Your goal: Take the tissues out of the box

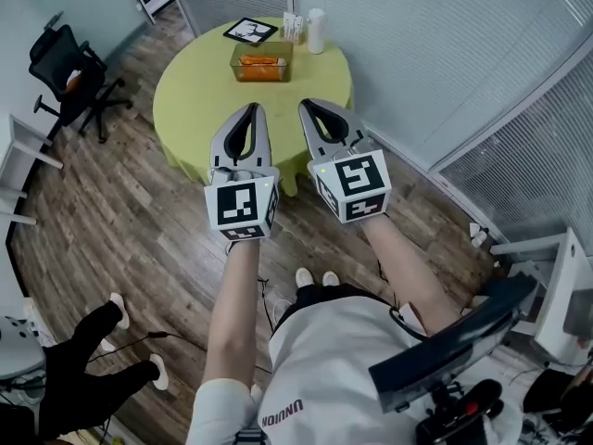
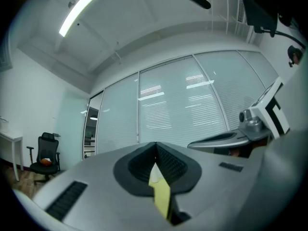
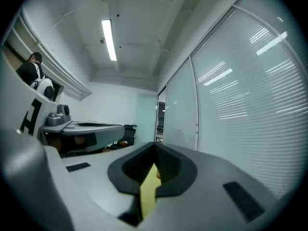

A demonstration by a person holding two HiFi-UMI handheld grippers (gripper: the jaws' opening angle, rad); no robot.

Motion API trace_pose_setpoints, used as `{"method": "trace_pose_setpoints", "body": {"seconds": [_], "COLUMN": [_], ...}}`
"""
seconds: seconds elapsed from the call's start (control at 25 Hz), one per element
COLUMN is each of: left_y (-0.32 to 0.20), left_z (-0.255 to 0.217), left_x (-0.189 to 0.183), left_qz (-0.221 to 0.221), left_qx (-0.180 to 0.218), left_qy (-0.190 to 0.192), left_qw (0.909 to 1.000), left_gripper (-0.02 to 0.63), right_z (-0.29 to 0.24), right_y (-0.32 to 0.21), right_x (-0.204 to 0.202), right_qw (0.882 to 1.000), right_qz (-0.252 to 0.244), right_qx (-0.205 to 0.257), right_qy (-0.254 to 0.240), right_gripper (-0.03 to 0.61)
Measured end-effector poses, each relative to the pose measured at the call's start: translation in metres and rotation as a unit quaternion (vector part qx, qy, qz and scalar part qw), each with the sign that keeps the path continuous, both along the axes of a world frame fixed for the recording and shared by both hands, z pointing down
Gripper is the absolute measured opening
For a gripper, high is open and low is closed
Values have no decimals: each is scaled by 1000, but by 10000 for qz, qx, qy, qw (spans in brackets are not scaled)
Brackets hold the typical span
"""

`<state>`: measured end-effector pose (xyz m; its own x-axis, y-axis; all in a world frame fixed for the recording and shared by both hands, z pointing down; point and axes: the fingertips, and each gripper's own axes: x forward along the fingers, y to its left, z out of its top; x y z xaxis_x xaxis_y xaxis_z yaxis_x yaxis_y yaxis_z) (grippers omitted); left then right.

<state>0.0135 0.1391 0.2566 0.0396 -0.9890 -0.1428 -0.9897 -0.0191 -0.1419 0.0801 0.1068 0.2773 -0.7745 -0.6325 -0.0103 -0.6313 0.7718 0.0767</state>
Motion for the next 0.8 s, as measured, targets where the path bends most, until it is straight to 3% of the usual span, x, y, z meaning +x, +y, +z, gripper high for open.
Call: {"method": "trace_pose_setpoints", "body": {"seconds": [0.48,0.8], "left_y": [-7,-34], "left_z": [12,22], "left_x": [-29,-49], "left_qz": [-73,-110], "left_qx": [-28,-105], "left_qy": [188,67], "left_qw": [9998,9999], "left_gripper": [12,12], "right_z": [1,10], "right_y": [-9,-39], "right_x": [-15,-37], "right_qw": [9998,9999], "right_qz": [77,36], "right_qx": [-104,-68], "right_qy": [-151,-146], "right_gripper": [18,20]}}
